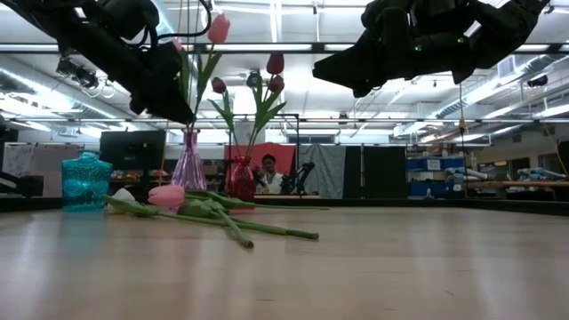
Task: Sort flowers into vase by color
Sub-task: Put the pink flower into the purple vase
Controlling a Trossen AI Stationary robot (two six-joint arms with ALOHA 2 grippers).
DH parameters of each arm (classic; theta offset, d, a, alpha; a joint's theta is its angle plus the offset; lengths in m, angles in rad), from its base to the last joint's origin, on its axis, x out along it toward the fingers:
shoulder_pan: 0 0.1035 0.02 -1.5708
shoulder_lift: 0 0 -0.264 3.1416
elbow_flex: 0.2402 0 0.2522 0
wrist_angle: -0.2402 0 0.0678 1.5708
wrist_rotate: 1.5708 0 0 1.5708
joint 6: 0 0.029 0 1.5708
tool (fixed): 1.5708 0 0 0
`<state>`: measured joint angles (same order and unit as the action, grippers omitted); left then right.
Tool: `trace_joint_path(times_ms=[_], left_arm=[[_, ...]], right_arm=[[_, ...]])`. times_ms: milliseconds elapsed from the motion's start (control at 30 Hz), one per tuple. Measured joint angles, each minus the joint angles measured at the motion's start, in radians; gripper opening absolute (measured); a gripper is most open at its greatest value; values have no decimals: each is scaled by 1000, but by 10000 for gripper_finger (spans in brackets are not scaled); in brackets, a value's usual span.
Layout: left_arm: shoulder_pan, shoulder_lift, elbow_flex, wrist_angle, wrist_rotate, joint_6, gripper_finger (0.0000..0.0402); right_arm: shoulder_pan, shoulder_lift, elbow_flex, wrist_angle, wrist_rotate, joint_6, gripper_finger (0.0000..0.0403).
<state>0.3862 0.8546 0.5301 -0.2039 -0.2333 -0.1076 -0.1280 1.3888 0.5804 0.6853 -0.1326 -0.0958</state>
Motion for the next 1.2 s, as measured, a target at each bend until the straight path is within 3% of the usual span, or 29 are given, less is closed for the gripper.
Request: trace_joint_path(times_ms=[533, 633, 767, 933, 1067, 1200], left_arm=[[-1, -254, 0, -204, 14, -26, 148], [-2, -303, 0, -264, 92, -28, 148], [-11, -341, -23, -219, 293, -36, 148], [-61, -324, -94, -77, 468, -109, 148], [-117, -303, -141, 5, 489, -138, 148], [-174, -290, -186, 106, 467, -158, 147]], right_arm=[[0, 0, 0, -16, 0, 14, 131], [2, 0, 0, -59, 0, 6, 131], [26, 19, 29, -162, 50, -16, 130], [43, 154, 105, -174, 108, -13, 127], [43, 310, 214, -206, 56, -12, 126], [43, 460, 370, -360, 53, -43, 126]])
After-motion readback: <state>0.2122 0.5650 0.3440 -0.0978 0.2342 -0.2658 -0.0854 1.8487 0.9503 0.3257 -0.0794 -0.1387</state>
